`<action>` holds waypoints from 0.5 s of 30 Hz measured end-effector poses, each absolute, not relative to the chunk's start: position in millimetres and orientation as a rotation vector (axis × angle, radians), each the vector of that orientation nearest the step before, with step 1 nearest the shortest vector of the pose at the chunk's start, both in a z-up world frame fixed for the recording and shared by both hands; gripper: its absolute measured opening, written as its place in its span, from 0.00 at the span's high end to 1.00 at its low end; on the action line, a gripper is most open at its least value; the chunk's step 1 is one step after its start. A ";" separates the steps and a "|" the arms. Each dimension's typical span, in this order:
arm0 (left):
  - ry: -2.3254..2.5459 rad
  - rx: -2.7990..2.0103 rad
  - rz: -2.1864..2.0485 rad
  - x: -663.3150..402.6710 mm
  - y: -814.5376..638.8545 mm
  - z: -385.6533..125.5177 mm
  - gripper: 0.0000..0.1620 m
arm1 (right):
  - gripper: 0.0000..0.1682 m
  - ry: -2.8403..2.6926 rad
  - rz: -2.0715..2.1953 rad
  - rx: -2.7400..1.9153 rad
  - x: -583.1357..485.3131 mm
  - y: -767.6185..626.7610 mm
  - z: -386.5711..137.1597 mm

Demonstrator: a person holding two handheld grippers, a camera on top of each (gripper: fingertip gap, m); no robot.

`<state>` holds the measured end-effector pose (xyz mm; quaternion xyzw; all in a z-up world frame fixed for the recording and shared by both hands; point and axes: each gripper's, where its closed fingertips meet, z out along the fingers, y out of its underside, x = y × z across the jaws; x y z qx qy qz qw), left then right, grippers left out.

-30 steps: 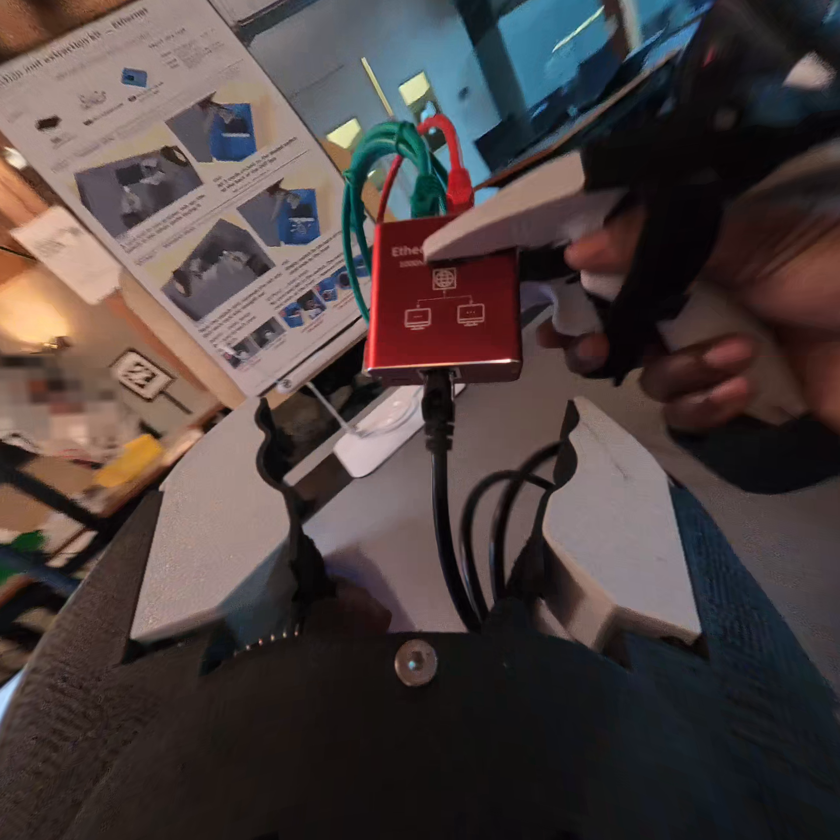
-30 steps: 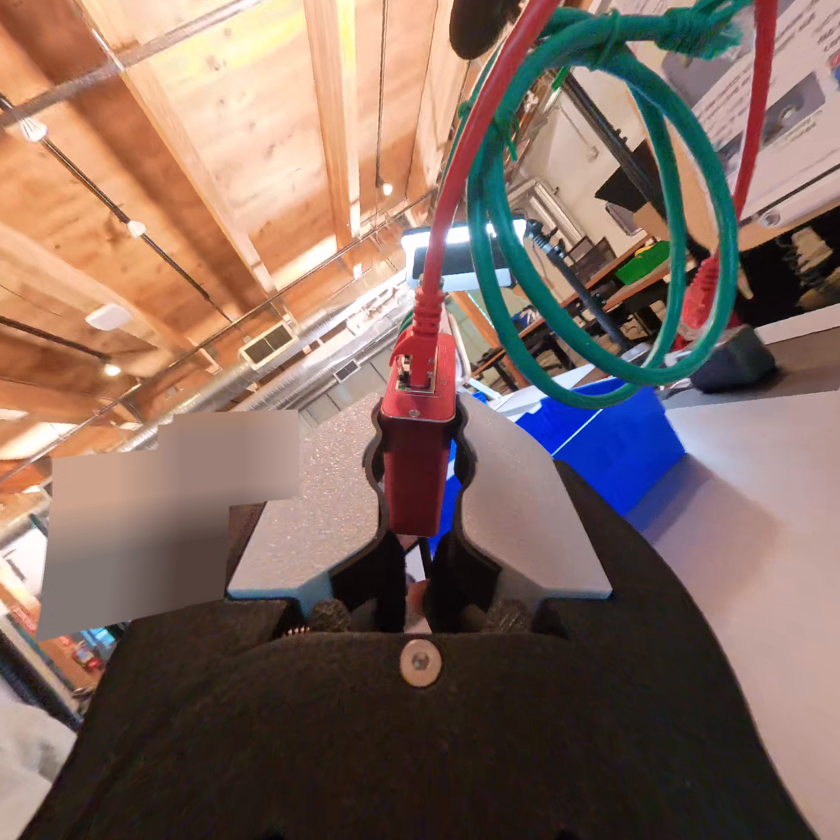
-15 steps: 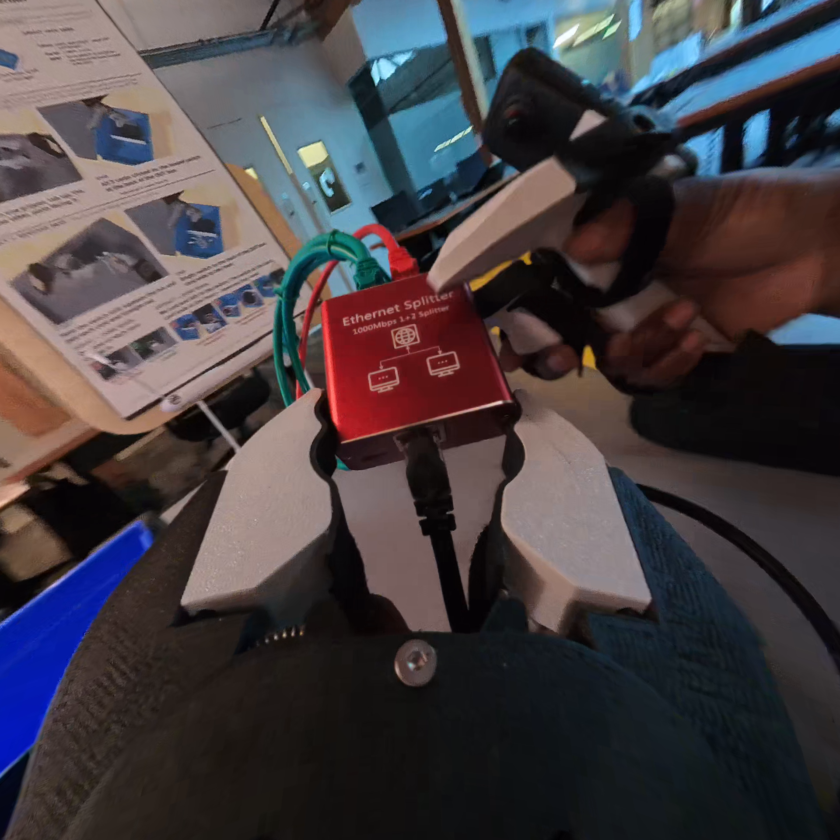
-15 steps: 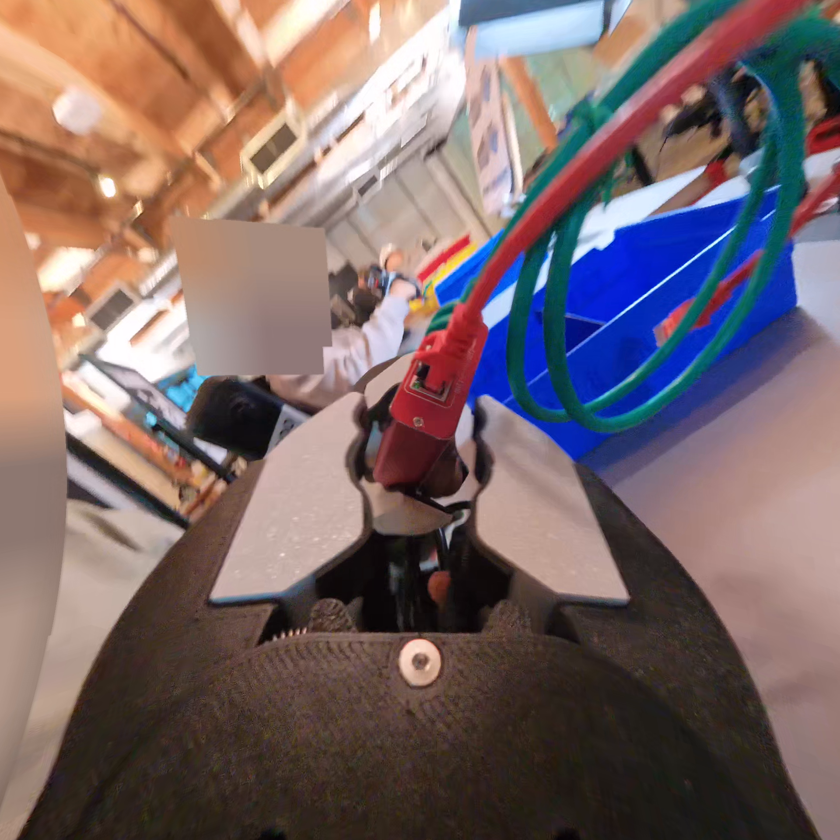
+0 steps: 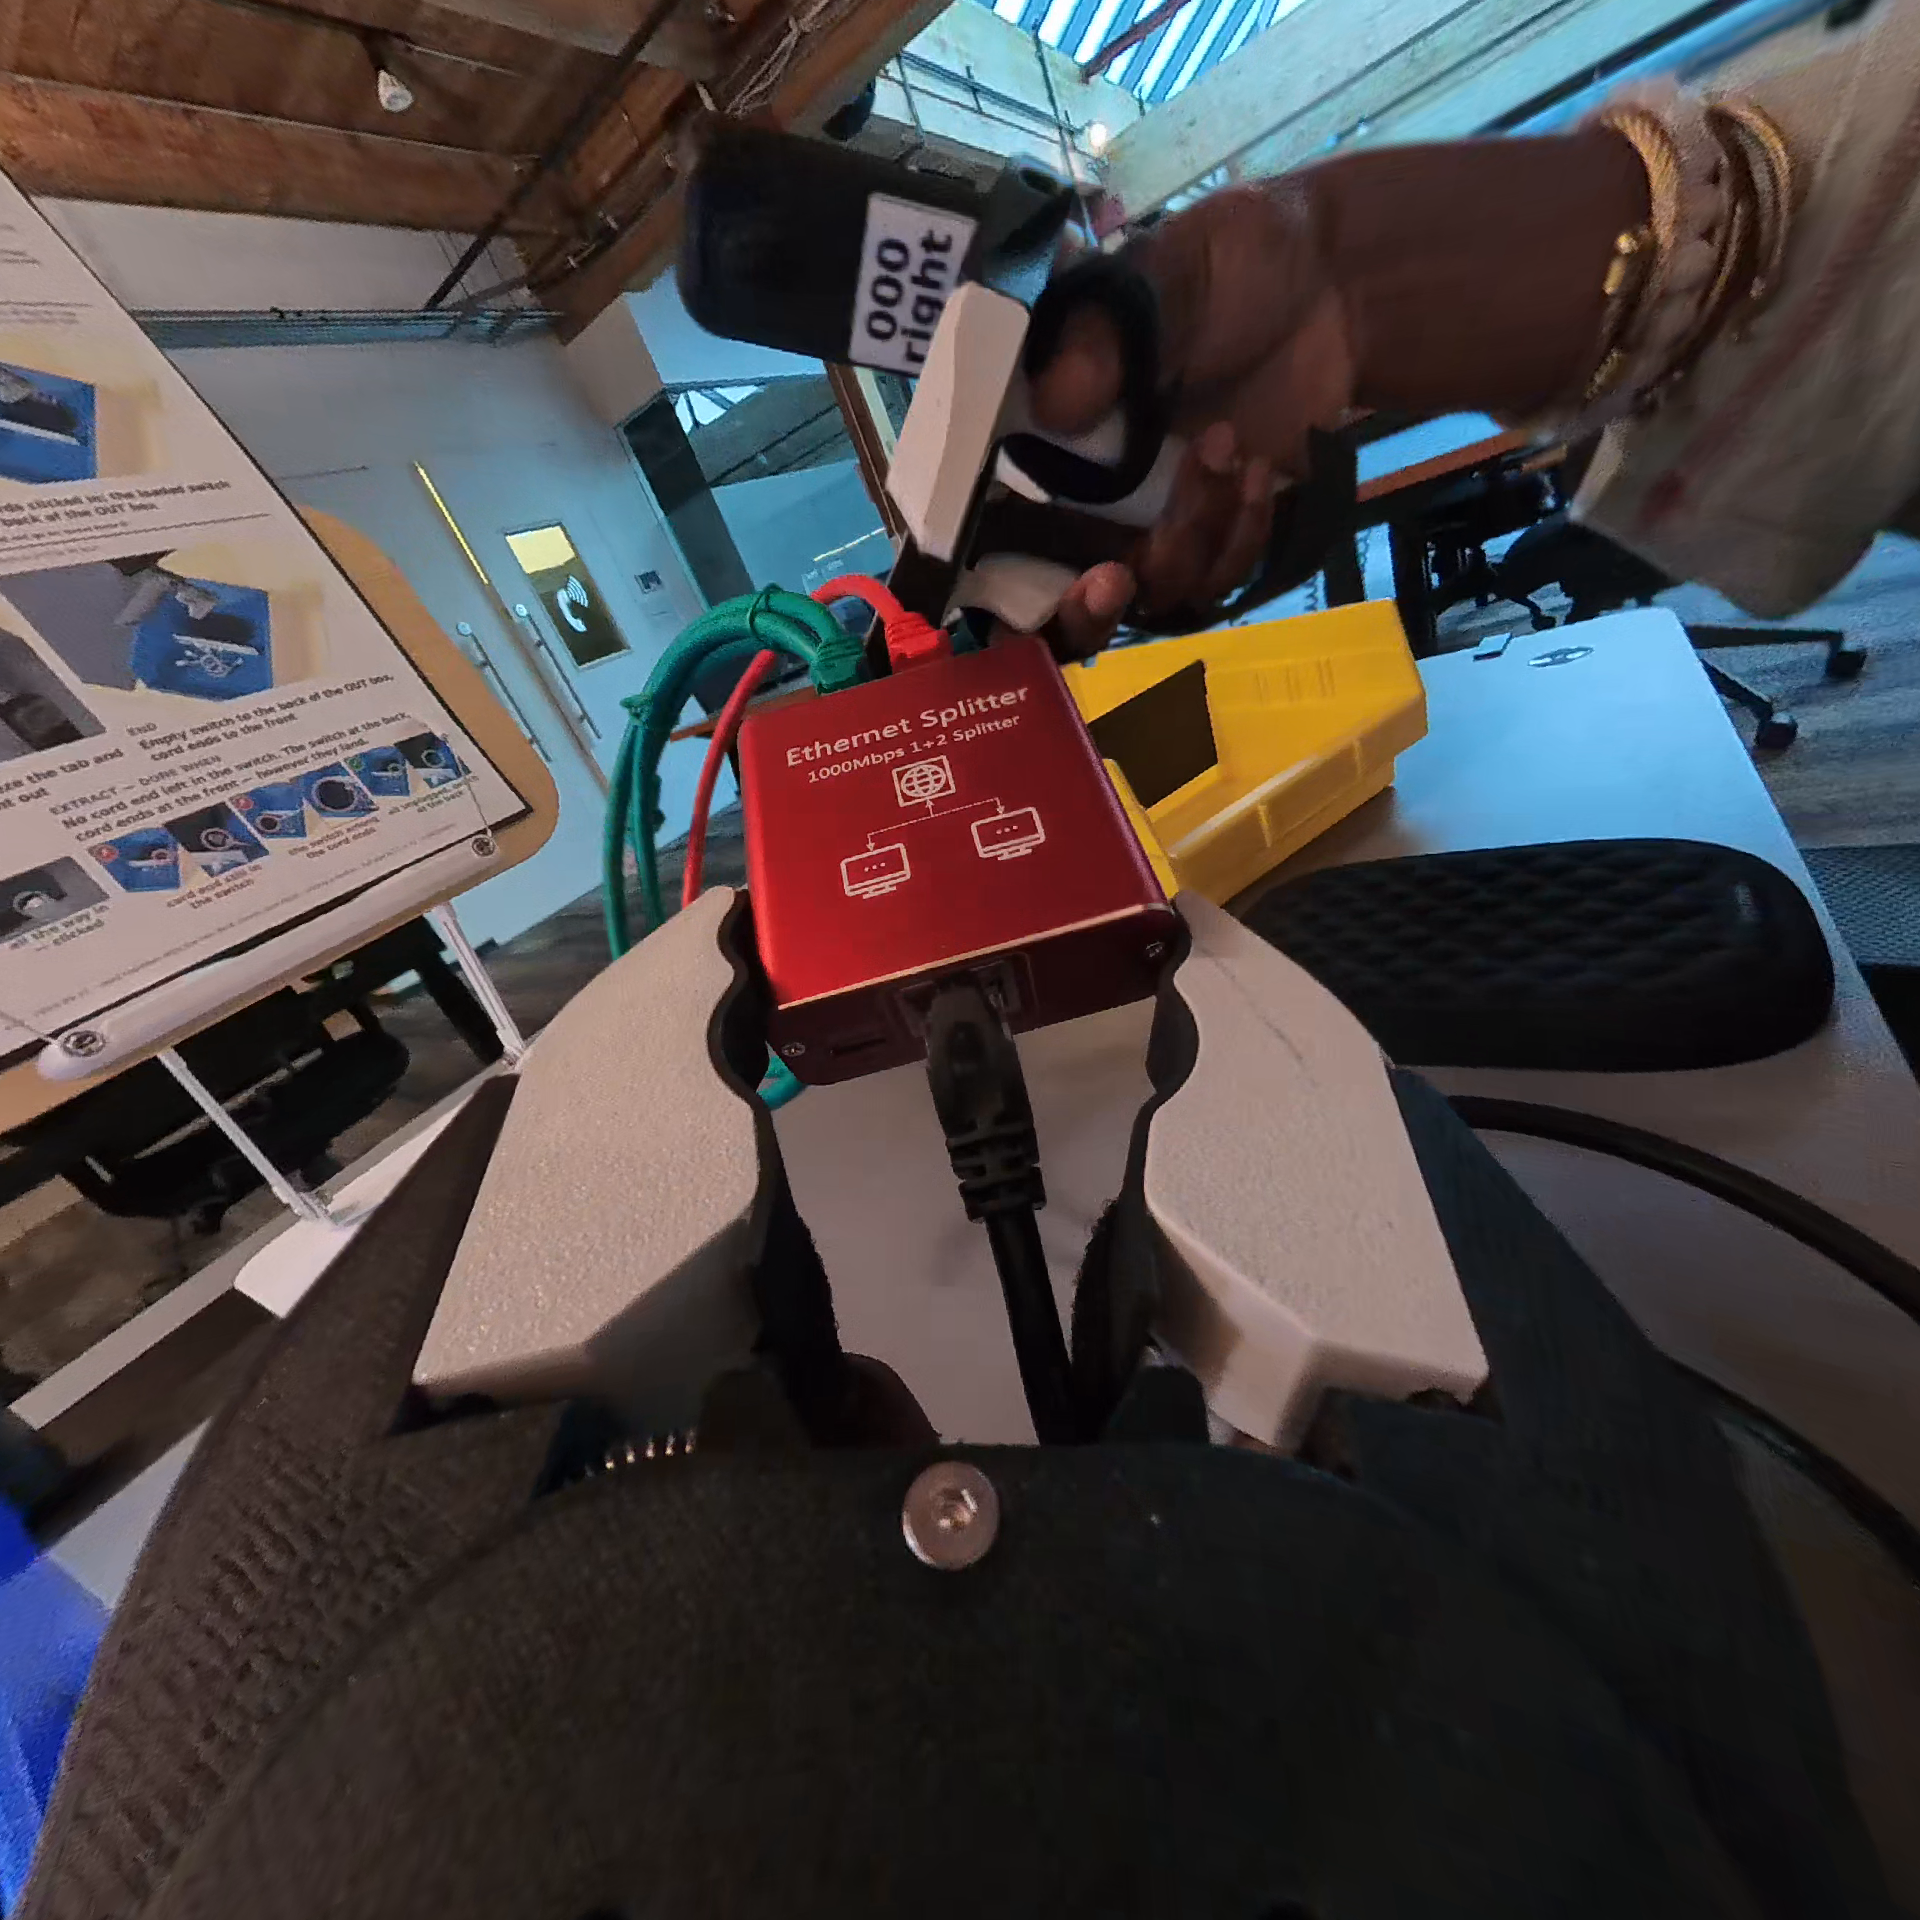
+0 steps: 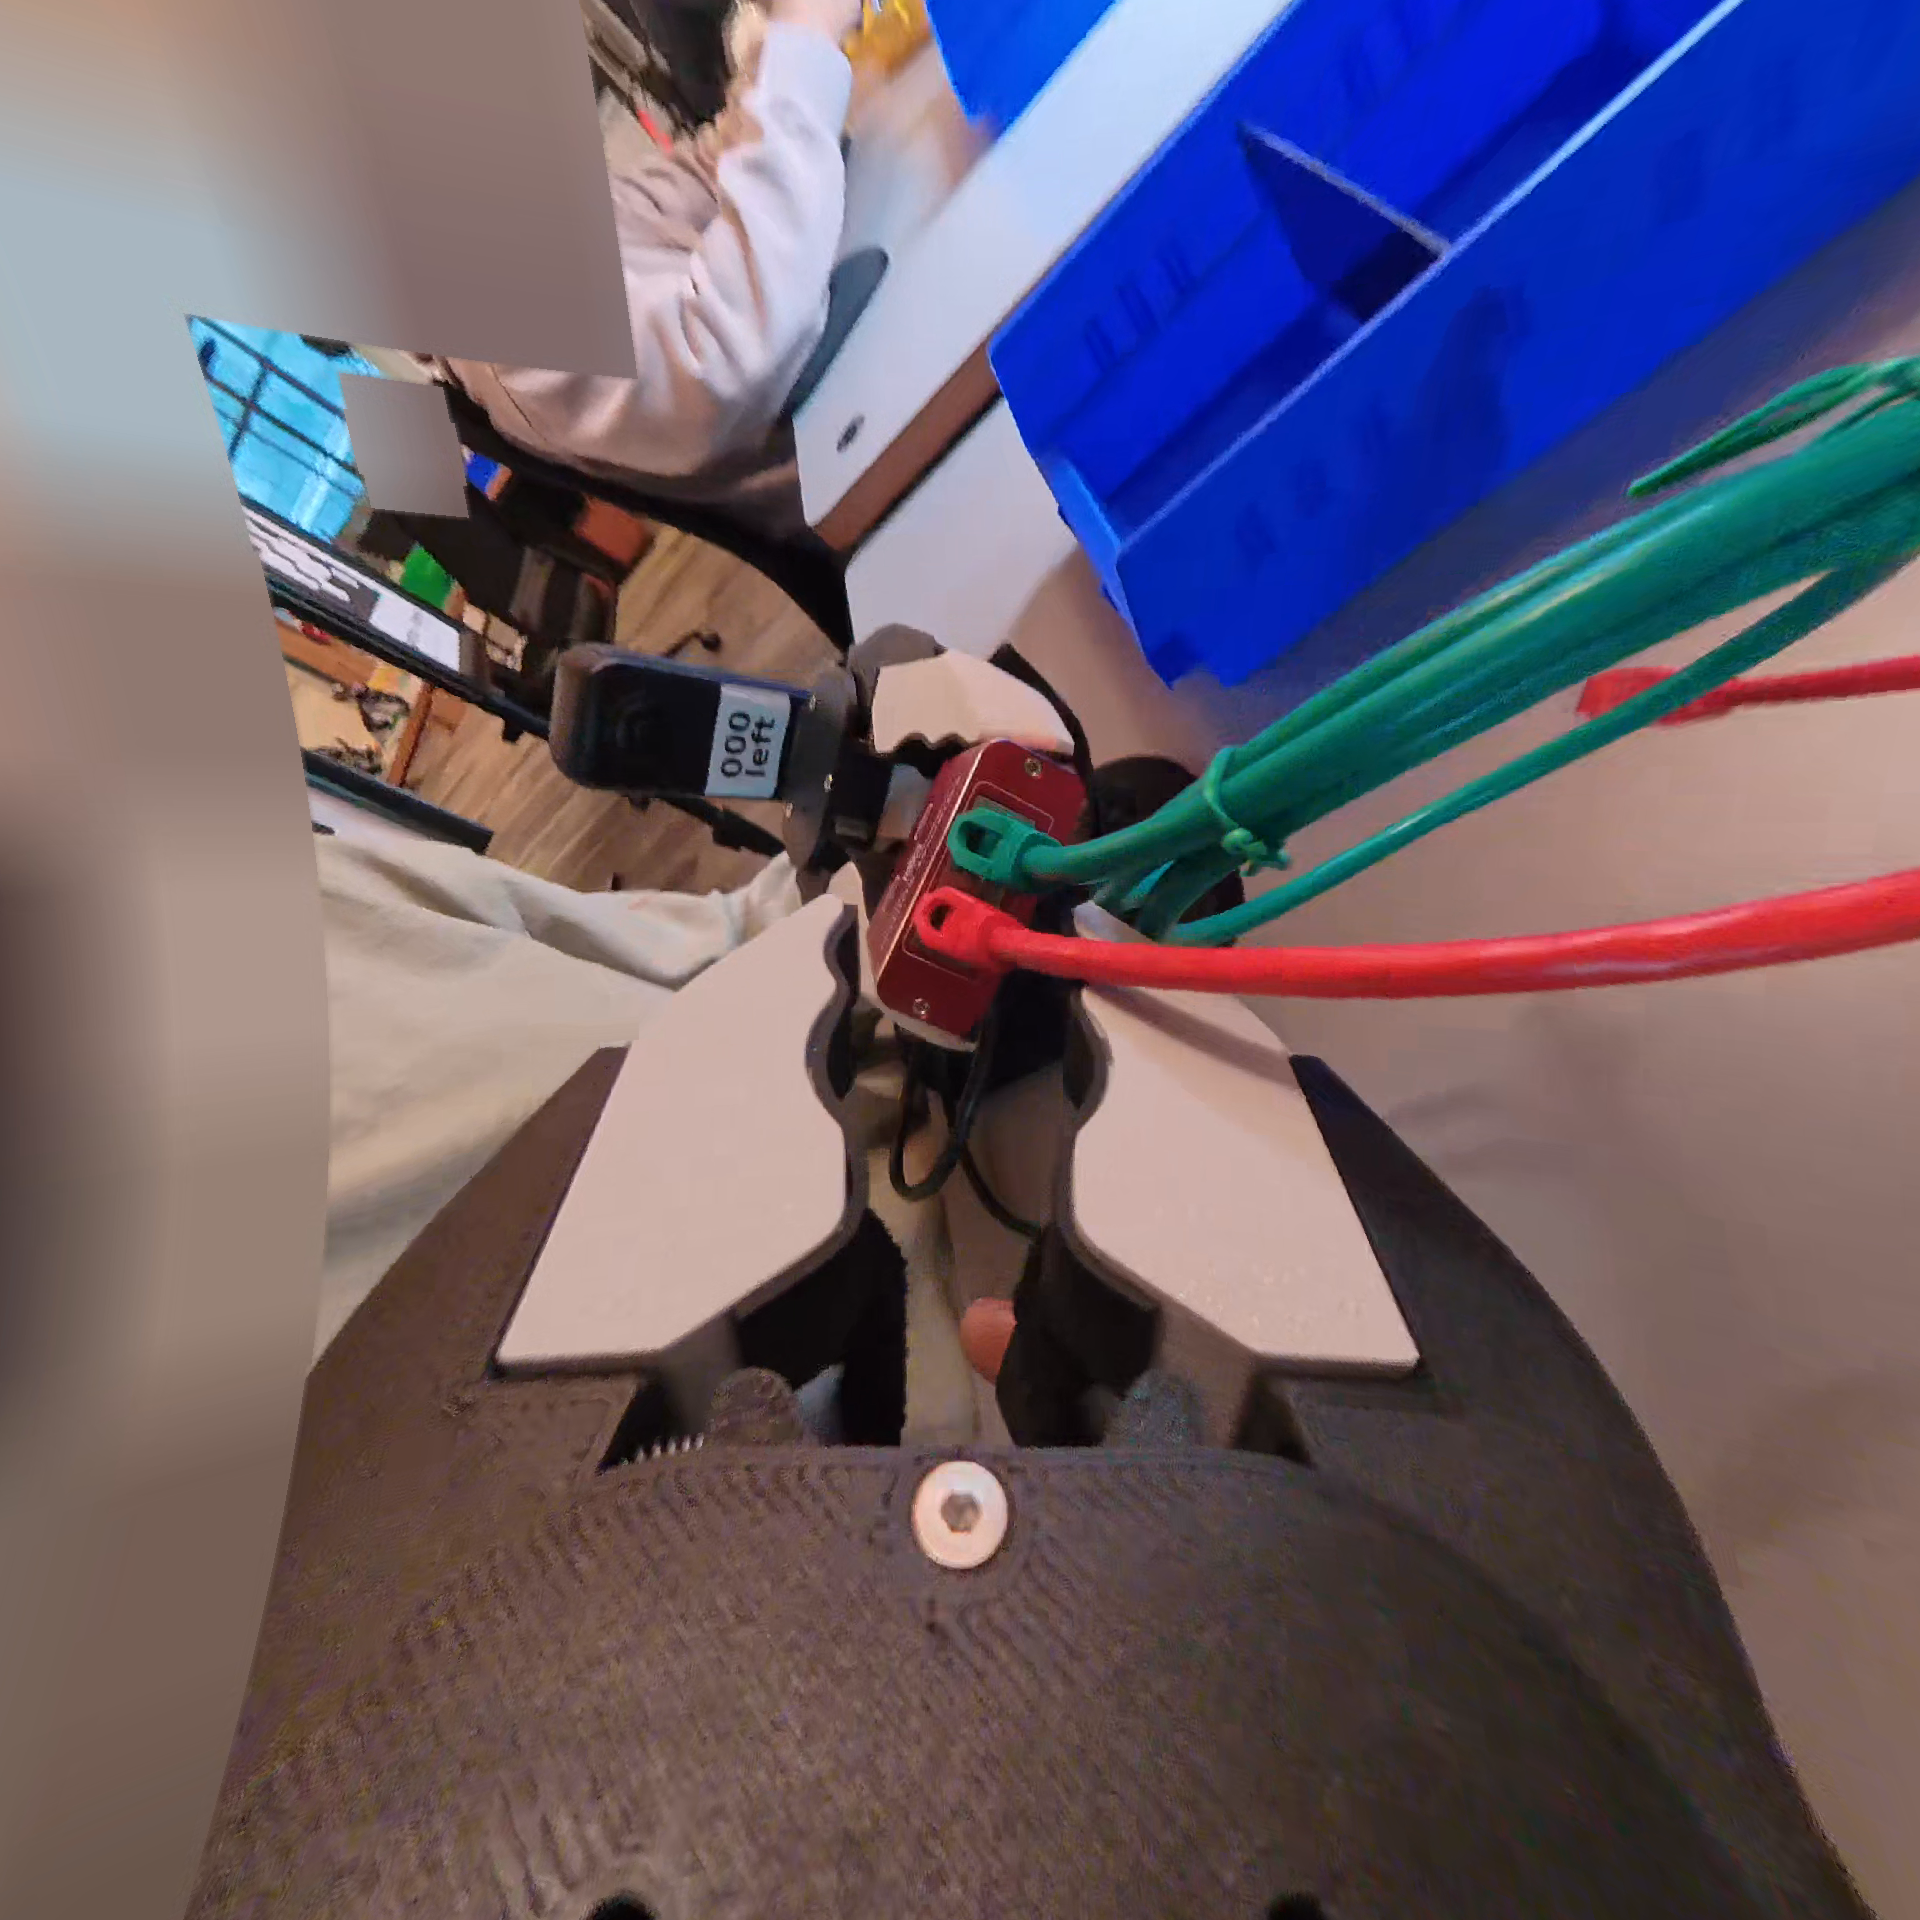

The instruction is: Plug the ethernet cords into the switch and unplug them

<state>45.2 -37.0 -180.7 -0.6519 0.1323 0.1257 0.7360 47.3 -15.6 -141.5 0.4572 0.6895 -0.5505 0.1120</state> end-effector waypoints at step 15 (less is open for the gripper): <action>0.367 -1.437 0.433 48.1 -37.3 -189.6 0.55 | 0.85 2.163 -1.294 1.369 55.8 -19.4 -158.4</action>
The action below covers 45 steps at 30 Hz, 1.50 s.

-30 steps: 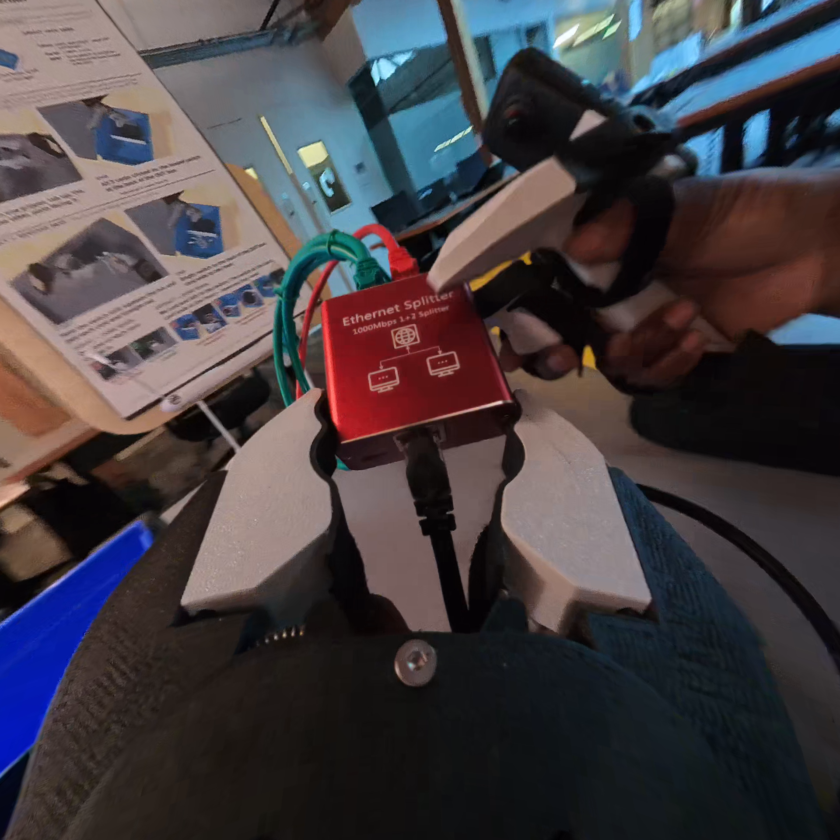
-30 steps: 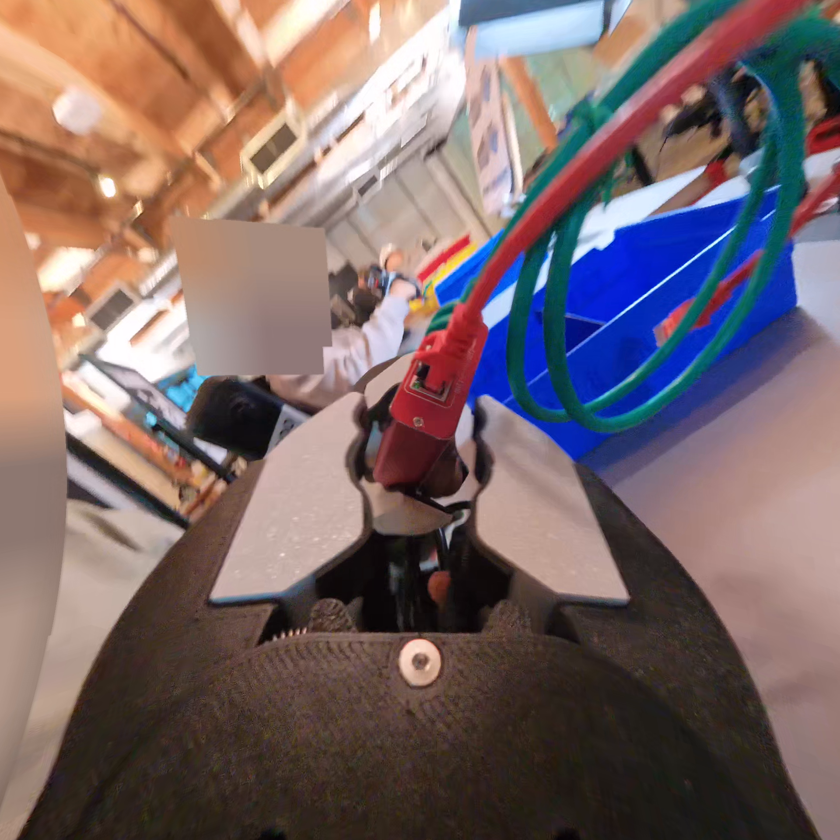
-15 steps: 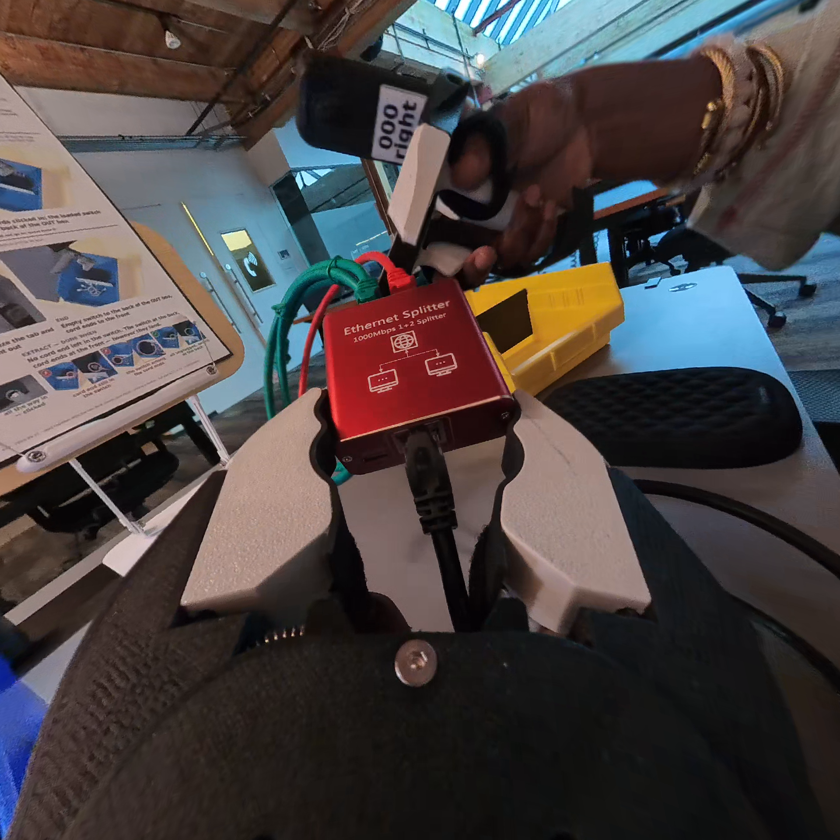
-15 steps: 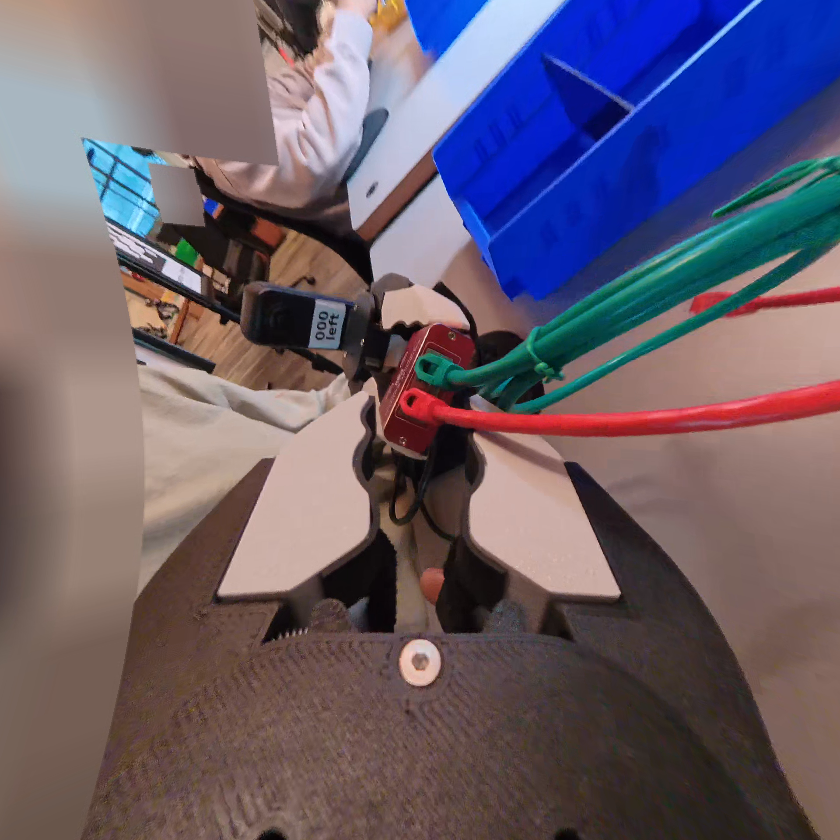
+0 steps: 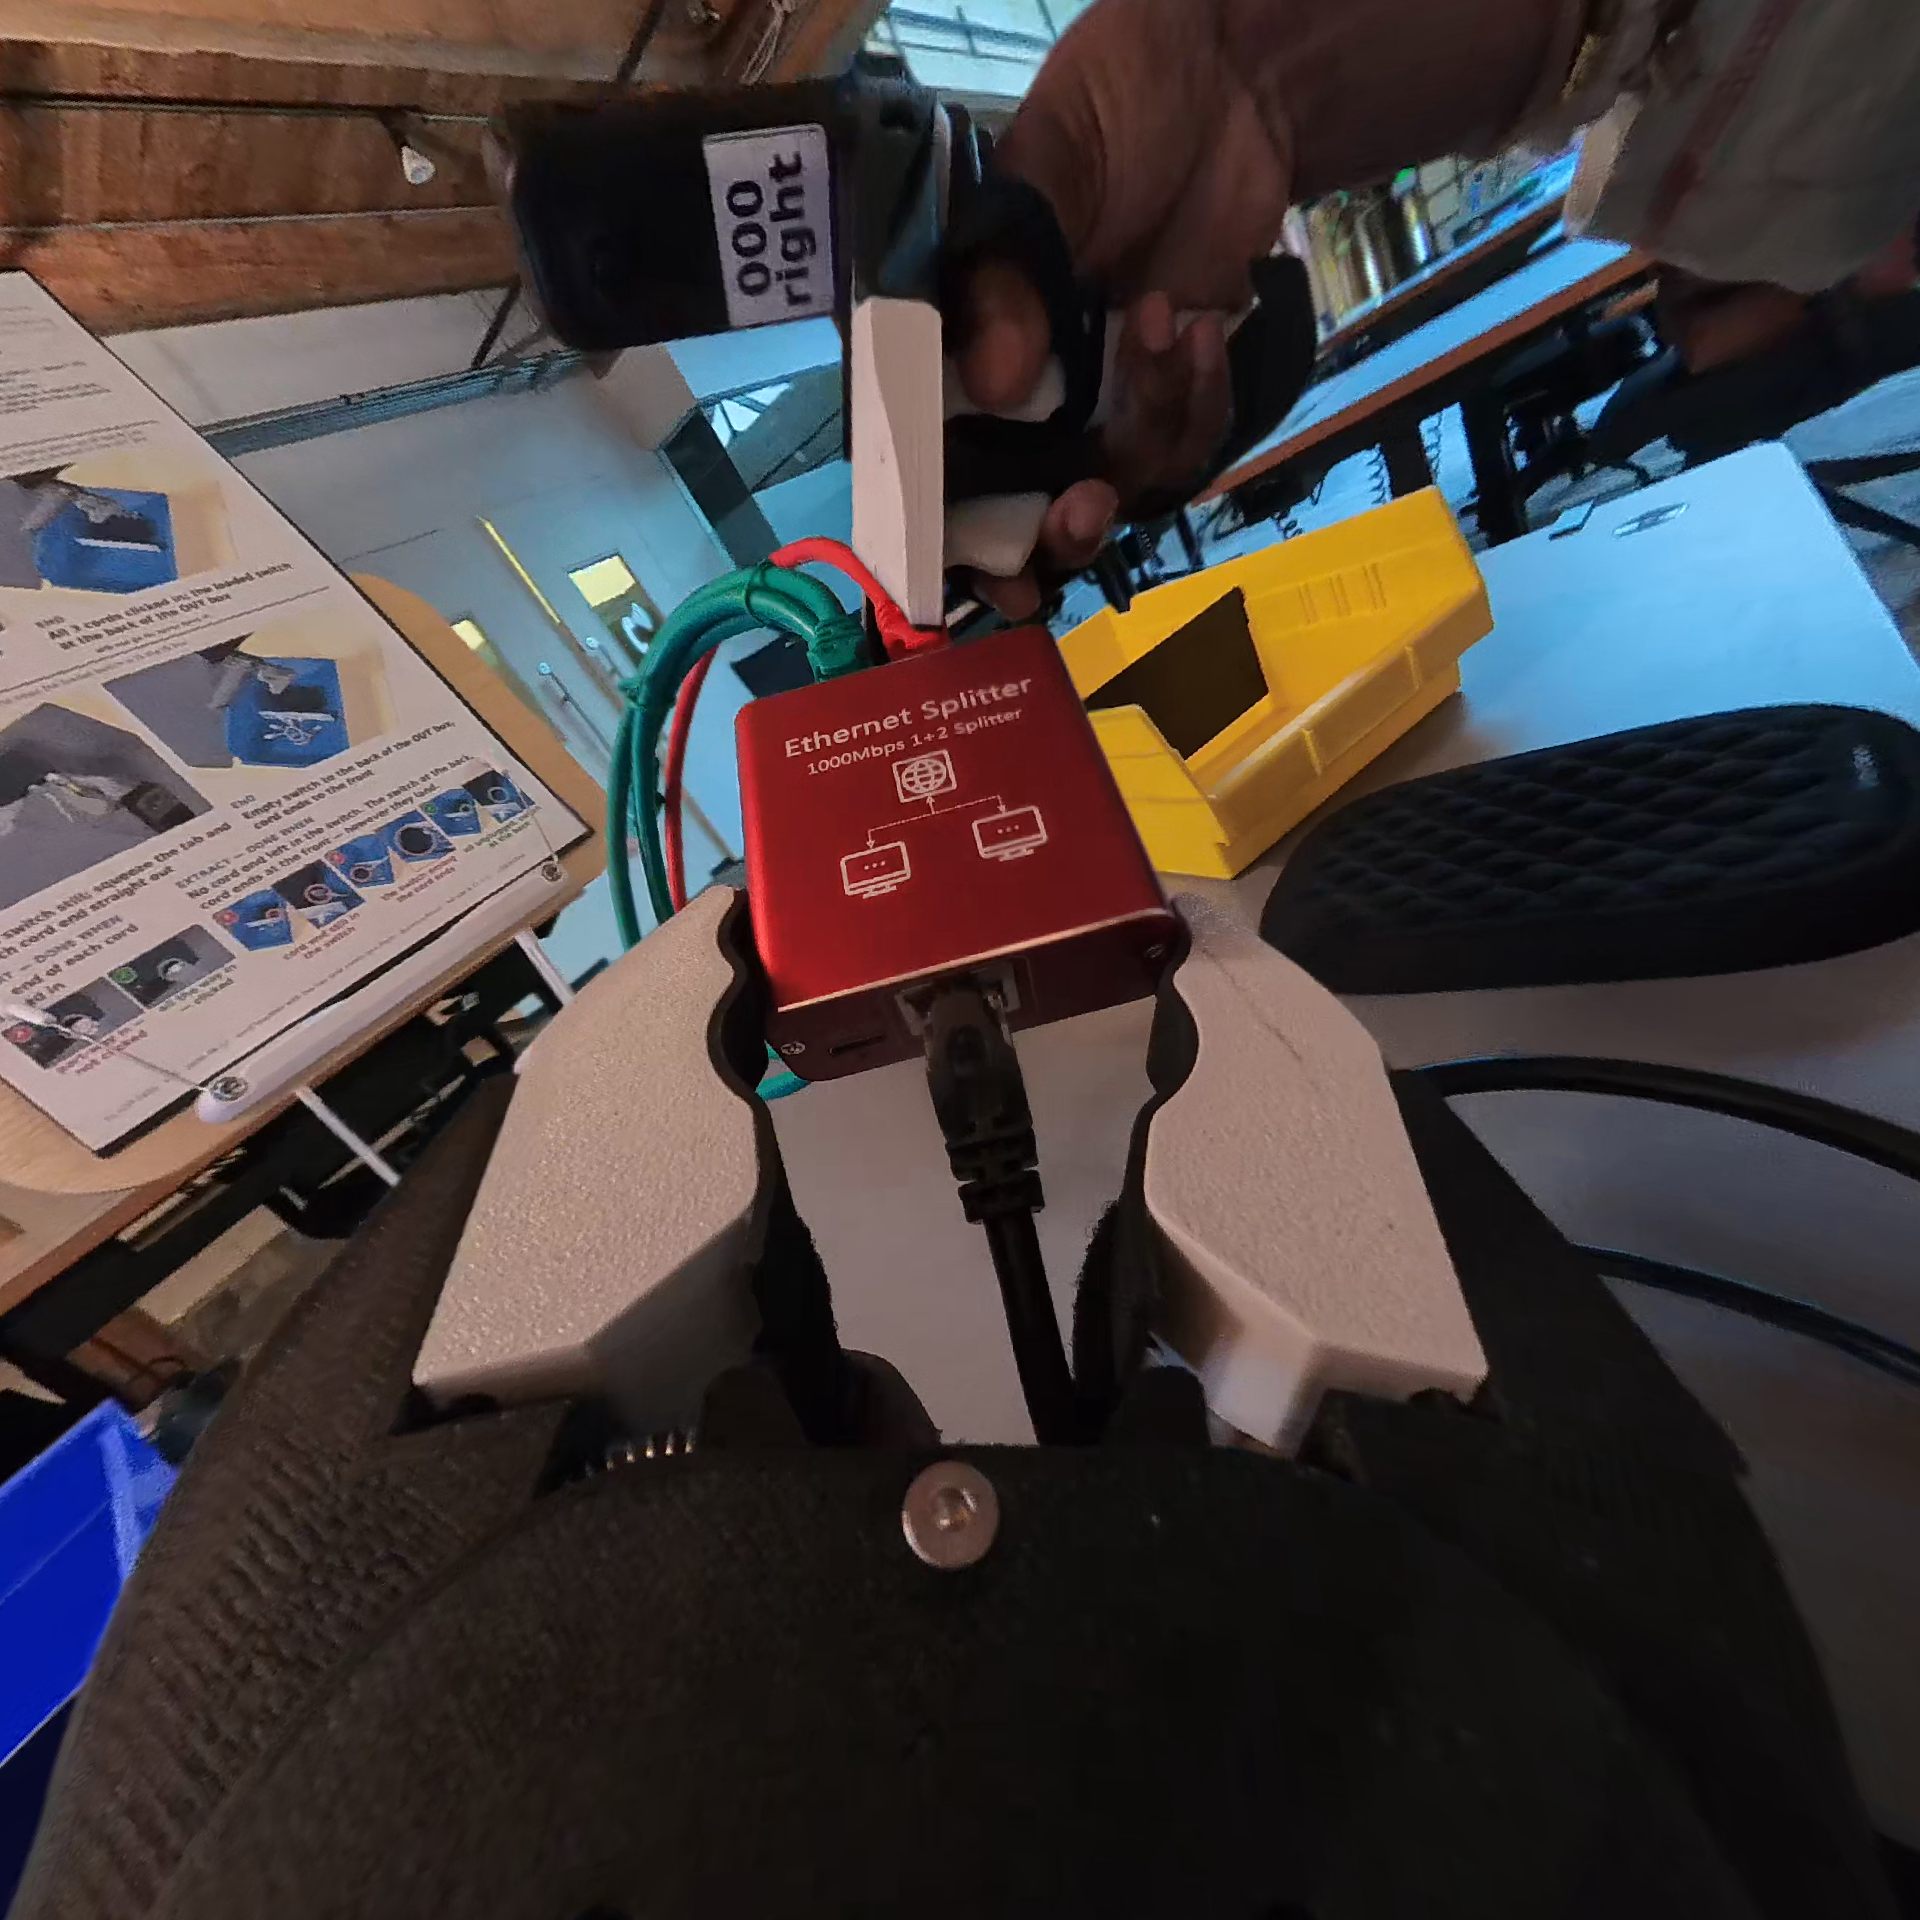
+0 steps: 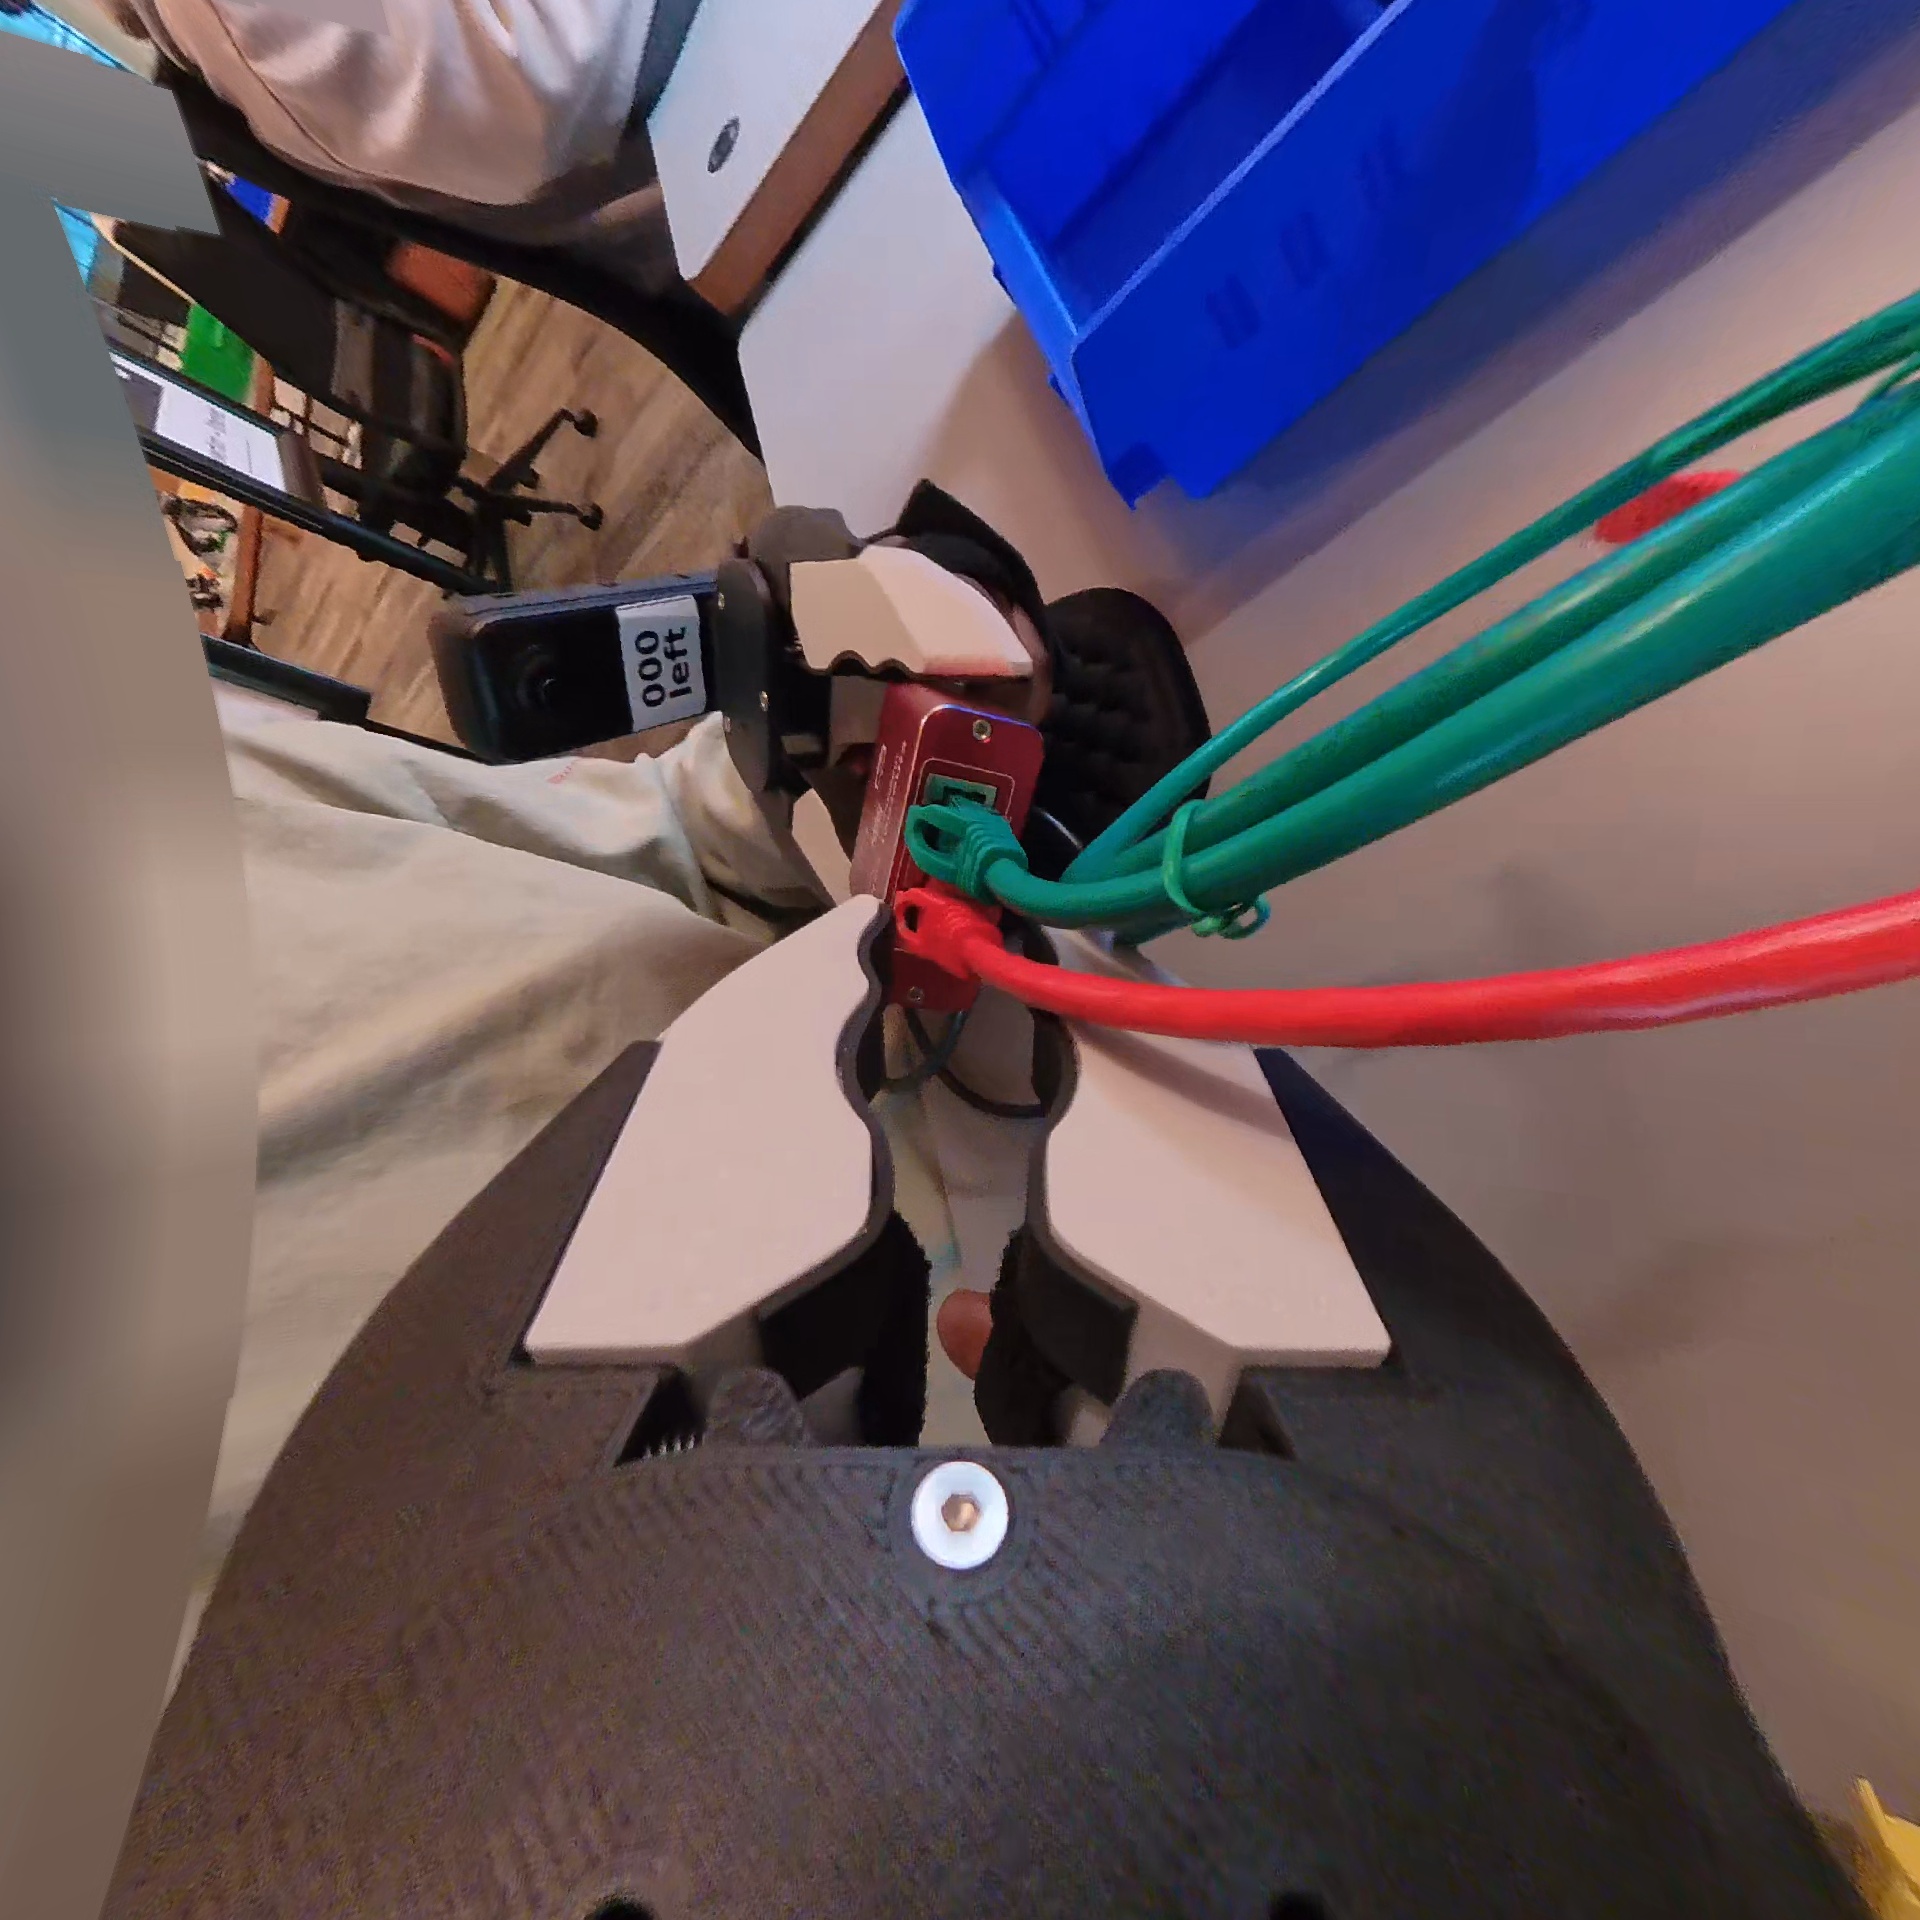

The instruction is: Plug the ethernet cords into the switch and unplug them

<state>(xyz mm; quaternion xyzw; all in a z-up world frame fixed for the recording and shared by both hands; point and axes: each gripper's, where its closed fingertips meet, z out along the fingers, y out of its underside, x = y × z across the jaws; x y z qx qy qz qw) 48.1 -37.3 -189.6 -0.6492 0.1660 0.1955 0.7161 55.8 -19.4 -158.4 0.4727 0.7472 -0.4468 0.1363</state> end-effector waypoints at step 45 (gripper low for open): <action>0.359 -1.405 0.572 45.2 -37.4 -185.0 0.55 | 0.93 2.884 -1.711 1.312 57.4 -22.6 -143.7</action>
